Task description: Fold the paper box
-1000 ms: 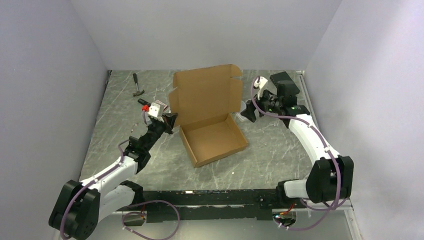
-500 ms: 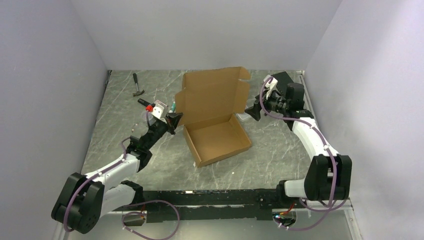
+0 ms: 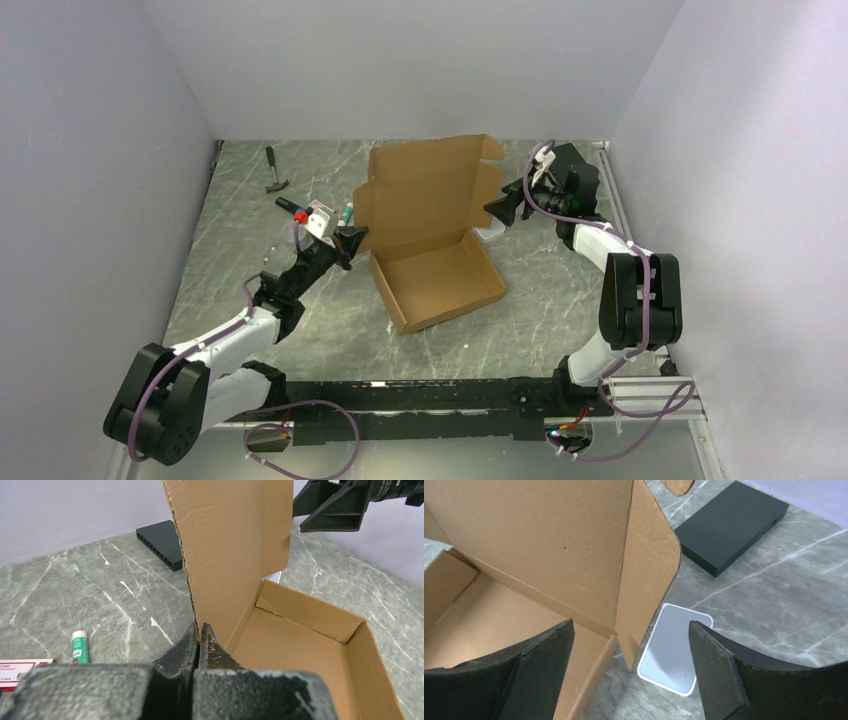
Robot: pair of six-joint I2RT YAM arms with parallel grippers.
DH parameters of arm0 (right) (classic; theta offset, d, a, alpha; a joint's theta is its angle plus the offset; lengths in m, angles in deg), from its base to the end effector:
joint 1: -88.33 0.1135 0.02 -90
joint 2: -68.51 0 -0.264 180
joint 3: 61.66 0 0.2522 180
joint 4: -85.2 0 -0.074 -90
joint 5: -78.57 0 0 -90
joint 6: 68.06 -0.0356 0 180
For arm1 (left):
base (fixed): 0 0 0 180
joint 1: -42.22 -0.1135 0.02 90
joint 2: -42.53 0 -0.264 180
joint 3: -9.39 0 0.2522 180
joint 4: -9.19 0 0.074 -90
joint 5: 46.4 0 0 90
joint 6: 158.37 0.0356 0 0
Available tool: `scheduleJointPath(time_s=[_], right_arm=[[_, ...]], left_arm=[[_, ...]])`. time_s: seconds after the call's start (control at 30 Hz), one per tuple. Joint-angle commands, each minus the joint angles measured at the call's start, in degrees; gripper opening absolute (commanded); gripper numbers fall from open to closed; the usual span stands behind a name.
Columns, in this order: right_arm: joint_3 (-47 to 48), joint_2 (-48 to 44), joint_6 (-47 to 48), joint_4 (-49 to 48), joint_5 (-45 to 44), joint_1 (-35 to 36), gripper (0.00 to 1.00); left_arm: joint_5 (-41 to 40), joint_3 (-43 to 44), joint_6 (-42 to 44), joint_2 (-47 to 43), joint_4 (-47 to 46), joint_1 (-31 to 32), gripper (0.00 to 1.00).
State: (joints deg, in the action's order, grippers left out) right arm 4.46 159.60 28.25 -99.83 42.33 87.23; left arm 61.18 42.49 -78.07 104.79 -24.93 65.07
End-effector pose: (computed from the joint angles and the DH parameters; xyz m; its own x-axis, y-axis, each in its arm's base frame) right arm 0.3435 0.0221 0.2386 -0.2568 -0.0601 -0.9646 -0.7797 0.6027 0.1701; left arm 0.2031 -0.0972 0.2336 -0.0306 -0.1614 -0.9864 0.6516 0.7451 -0.1421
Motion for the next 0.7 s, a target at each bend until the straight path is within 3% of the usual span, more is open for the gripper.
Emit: scheduleJointPath(time_s=[0.0, 0.17, 0.33, 0.4, 0.53, 0.67], right_arm=[[2.4, 1.4, -7.4, -11.0, 5.3, 0.0, 0.83], [4.0, 3.9, -8.6, -11.5, 7.1, 0.2, 0.63], [5.1, 4.5, -7.4, -10.0, 8.4, 0.4, 0.30], [4.6, 3.8, -6.8, -9.9, 8.5, 0.3, 0.23], [1.9, 1.2, -5.6, -12.8, 10.0, 0.1, 0.02], [-0.1, -2.1, -5.0, -13.1, 10.4, -0.5, 0.00]], left_arm=[[1.9, 1.9, 1.2, 0.8, -3.7, 0.3, 0.00], [1.9, 1.7, 0.5, 1.6, -4.3, 0.3, 0.00], [1.6, 1.8, 0.2, 1.3, -3.6, 0.3, 0.00], [1.3, 1.8, -0.1, 1.1, -3.3, 0.3, 0.00], [-0.5, 2.0, -1.4, 0.2, -1.5, 0.2, 0.13], [-2.4, 1.9, -3.1, -1.9, 0.2, 0.2, 0.36]])
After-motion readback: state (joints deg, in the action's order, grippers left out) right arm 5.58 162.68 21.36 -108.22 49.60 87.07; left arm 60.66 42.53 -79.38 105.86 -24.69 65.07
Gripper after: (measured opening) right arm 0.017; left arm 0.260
